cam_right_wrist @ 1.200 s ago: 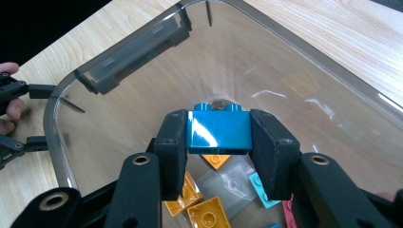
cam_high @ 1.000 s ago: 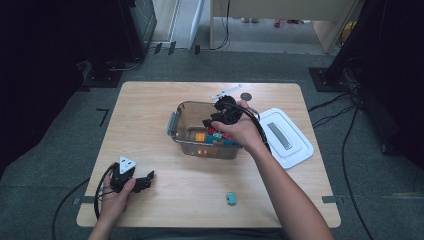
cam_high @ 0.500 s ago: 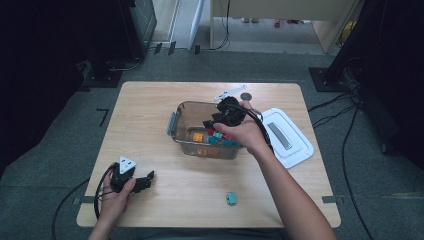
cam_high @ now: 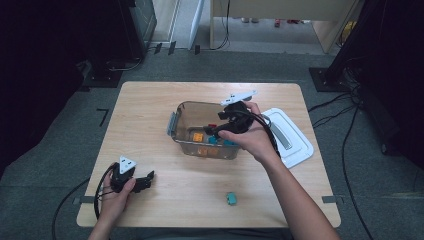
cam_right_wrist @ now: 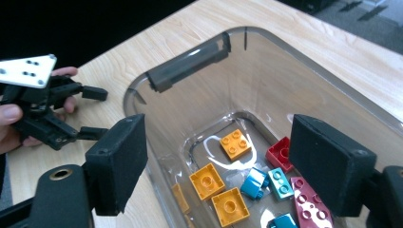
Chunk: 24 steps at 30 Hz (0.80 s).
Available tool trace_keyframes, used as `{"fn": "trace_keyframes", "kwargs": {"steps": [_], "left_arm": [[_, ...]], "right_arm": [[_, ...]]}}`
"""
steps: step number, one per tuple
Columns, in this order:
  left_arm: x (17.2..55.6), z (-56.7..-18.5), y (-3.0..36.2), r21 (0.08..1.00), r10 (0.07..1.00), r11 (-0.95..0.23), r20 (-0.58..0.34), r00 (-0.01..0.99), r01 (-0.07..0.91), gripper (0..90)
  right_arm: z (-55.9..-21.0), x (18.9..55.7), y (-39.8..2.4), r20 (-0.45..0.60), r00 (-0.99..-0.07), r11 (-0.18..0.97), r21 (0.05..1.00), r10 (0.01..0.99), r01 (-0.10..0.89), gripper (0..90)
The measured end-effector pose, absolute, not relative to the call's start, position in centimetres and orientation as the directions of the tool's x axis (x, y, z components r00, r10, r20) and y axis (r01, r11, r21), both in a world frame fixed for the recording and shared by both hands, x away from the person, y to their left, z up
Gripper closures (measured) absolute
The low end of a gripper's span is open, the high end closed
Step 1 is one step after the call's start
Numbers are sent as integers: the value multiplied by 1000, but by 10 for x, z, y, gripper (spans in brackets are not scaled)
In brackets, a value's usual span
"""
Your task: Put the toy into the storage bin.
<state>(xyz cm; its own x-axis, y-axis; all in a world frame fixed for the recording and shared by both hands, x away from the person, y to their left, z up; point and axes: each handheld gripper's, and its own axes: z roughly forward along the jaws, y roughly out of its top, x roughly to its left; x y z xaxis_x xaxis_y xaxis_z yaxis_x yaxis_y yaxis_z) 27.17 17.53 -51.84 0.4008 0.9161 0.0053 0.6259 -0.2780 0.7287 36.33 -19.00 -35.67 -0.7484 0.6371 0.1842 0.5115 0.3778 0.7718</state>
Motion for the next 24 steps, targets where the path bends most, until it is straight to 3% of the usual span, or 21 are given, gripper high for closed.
{"fn": "trace_keyframes", "kwargs": {"steps": [24], "left_arm": [[272,-518,175,728,916,-279,5,401,627,135]], "right_arm": [[-353,289,-208,94,-796,413,815,598,407,215]]}}
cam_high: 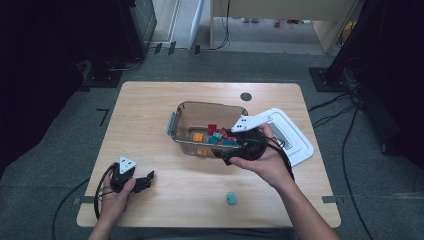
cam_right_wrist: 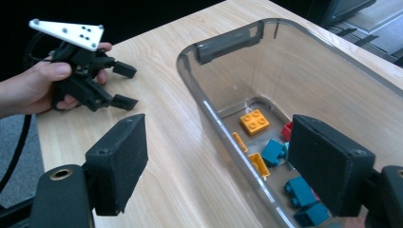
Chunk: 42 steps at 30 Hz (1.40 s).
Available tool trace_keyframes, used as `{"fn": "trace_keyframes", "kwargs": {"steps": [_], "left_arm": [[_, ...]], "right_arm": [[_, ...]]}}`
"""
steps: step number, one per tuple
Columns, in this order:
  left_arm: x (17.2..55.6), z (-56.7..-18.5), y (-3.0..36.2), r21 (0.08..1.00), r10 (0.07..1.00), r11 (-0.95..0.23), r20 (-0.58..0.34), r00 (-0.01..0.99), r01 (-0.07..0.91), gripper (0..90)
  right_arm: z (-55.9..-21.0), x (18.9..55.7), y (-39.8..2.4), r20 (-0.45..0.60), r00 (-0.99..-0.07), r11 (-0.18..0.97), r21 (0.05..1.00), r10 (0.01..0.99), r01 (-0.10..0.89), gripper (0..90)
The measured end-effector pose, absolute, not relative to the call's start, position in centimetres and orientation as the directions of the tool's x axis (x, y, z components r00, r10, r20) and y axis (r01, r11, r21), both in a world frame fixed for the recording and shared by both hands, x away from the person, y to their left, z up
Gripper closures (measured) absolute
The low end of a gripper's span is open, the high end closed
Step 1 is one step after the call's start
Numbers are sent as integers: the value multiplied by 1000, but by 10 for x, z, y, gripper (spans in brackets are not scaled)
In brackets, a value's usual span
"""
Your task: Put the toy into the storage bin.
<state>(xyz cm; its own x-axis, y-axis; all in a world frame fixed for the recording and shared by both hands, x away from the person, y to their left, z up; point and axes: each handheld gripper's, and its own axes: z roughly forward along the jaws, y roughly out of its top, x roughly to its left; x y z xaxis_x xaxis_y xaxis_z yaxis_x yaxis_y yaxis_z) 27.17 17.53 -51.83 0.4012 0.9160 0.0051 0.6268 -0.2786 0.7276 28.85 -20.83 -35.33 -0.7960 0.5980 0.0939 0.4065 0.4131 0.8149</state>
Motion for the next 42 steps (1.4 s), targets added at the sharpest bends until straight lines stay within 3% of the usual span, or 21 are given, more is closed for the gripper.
{"fn": "trace_keyframes", "kwargs": {"steps": [26,42], "left_arm": [[271,-518,175,727,917,-278,5,400,628,135],[271,-518,175,728,917,-277,5,399,627,135]], "right_arm": [[-382,237,-224,91,-796,409,820,598,401,226],[-430,218,-229,113,-785,422,792,609,441,257]]}}
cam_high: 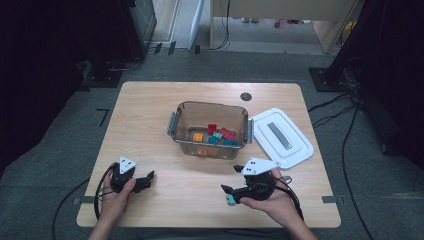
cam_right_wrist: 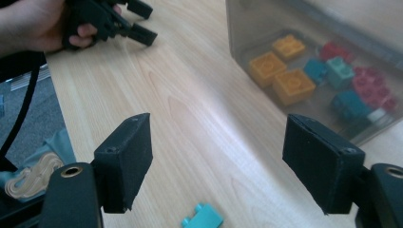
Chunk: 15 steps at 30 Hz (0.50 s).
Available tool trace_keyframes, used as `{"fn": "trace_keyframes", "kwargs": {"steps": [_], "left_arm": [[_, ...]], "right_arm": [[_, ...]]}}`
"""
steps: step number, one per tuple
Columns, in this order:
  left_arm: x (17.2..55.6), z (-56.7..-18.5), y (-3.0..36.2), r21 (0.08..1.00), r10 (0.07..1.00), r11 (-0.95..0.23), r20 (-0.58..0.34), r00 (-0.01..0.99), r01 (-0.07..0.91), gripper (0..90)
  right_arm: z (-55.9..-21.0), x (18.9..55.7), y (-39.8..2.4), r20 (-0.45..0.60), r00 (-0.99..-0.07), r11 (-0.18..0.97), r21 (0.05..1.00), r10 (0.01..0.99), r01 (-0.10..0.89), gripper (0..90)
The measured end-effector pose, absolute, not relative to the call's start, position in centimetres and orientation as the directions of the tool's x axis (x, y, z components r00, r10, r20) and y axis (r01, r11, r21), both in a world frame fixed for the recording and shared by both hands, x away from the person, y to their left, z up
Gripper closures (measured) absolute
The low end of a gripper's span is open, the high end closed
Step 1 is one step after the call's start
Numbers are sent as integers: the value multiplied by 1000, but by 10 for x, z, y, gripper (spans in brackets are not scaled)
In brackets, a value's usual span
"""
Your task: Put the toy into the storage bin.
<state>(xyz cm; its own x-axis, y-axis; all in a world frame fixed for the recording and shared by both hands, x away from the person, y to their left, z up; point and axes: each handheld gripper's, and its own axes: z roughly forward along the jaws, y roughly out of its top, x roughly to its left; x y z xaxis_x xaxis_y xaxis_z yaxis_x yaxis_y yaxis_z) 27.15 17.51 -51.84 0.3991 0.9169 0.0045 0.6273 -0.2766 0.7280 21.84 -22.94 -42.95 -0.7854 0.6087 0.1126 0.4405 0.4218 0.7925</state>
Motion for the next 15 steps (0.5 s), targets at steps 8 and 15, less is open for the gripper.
{"fn": "trace_keyframes", "kwargs": {"steps": [8,15], "left_arm": [[271,-518,175,728,917,-276,4,398,627,135],[271,-518,175,729,918,-274,3,397,627,135]], "right_arm": [[-451,210,-232,99,-777,443,773,622,454,279],[-468,204,-235,99,-764,449,759,638,472,332]]}}
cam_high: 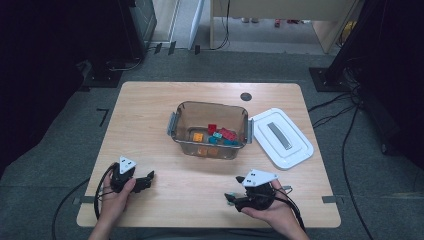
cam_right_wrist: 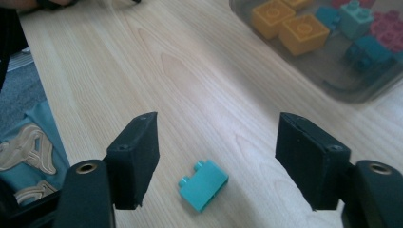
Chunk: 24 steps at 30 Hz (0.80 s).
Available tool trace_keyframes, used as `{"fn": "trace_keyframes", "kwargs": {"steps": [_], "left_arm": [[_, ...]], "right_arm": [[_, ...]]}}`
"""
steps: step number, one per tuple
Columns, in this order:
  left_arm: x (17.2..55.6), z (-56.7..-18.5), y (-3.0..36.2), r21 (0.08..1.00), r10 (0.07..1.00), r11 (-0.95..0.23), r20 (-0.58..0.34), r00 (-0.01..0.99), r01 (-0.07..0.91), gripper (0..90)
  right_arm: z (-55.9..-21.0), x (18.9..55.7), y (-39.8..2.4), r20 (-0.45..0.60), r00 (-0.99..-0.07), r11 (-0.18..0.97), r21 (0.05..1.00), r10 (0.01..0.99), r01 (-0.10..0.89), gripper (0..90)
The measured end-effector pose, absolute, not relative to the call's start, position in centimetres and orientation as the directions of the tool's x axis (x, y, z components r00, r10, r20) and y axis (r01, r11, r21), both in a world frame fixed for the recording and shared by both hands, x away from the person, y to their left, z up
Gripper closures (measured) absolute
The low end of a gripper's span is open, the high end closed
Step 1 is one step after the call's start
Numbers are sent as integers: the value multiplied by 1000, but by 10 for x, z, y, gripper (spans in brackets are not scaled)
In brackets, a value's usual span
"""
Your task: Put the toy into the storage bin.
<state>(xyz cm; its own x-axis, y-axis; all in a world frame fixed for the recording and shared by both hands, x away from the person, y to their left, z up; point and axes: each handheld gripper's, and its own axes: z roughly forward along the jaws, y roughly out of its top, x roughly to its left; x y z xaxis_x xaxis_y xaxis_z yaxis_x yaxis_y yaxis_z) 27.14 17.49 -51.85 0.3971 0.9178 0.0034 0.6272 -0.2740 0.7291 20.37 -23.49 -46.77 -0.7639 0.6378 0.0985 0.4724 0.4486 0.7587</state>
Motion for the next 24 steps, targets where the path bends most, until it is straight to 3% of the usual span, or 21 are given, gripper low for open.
{"fn": "trace_keyframes", "kwargs": {"steps": [24], "left_arm": [[271,-518,175,728,917,-276,4,398,627,135]], "right_arm": [[-506,191,-222,26,-754,540,681,656,494,432]]}}
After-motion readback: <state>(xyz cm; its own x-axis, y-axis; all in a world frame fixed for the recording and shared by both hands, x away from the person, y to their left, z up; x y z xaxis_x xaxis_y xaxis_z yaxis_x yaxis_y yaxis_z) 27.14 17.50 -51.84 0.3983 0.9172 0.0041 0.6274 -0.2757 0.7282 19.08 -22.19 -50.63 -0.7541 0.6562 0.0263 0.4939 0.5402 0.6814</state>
